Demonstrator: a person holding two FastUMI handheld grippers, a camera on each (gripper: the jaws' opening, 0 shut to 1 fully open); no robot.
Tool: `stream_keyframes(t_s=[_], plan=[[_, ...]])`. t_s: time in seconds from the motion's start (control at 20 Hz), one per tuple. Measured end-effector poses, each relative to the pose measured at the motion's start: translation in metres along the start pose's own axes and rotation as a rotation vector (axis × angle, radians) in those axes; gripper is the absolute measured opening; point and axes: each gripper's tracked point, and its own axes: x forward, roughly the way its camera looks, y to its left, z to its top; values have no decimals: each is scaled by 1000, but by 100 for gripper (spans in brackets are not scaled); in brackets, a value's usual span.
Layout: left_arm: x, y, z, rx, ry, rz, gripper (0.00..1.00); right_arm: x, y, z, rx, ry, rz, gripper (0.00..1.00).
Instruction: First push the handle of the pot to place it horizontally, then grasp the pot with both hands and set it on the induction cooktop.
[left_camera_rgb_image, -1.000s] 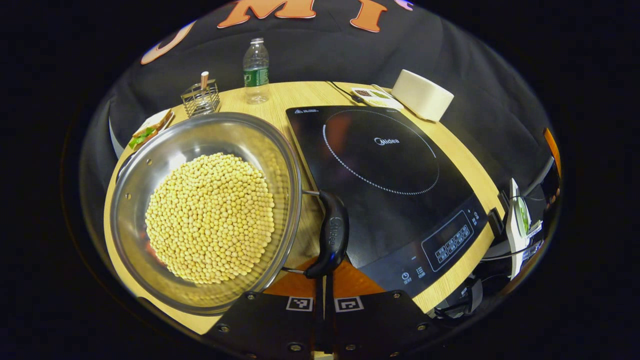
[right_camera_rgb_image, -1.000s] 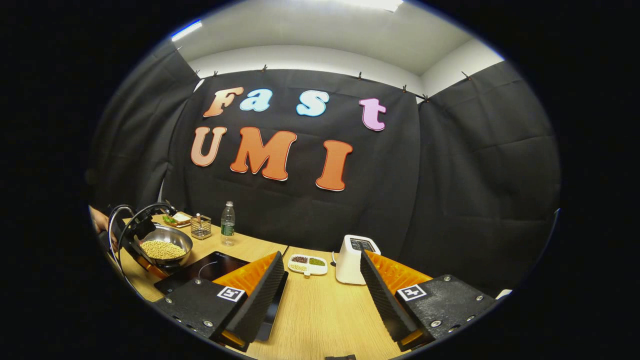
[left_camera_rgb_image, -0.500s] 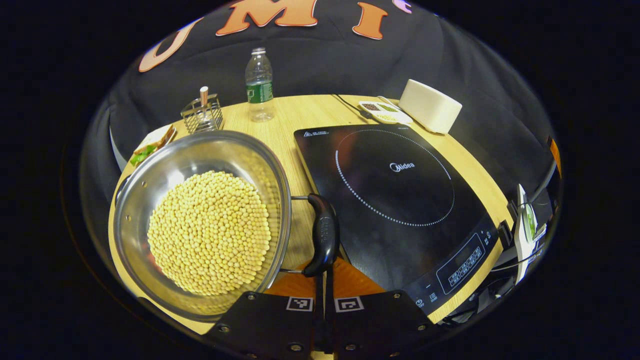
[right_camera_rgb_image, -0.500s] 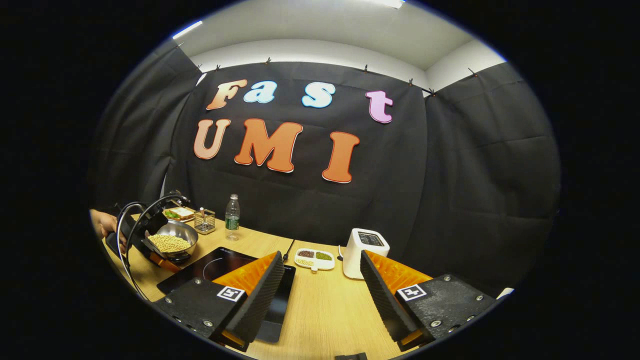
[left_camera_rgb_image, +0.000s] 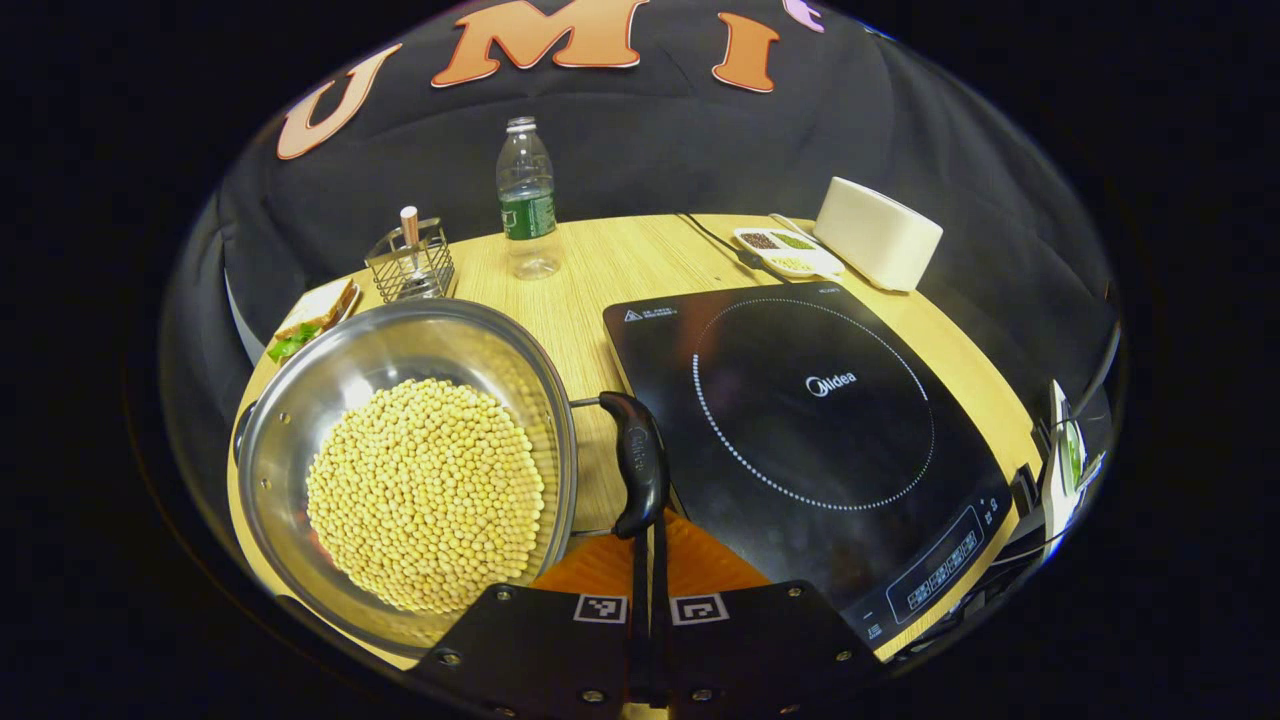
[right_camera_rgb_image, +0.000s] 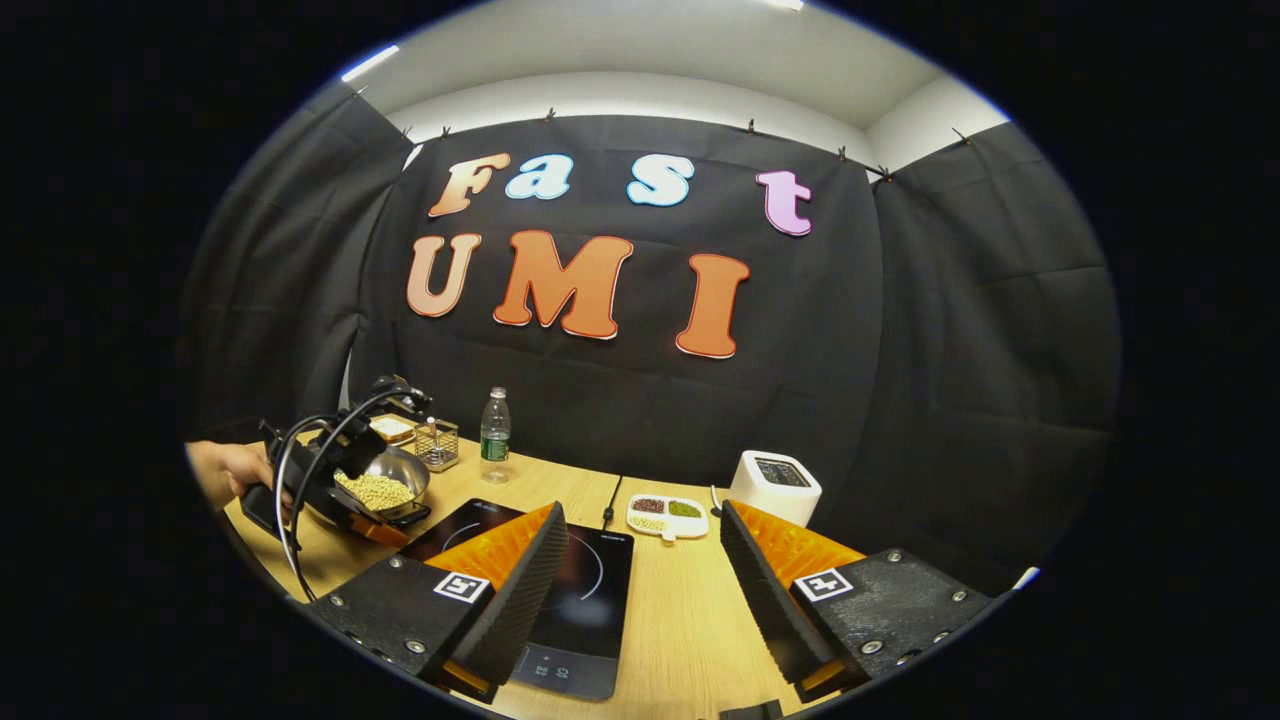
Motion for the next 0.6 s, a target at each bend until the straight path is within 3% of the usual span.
stream_keyframes(t_s=[0.4,0.6], plan=[[10,3,21,9,-68,-6,1,9,29,10,37,9,45,95],[-20,7,21,8,-119,-9,1,20,55,12,62,27,88,95]])
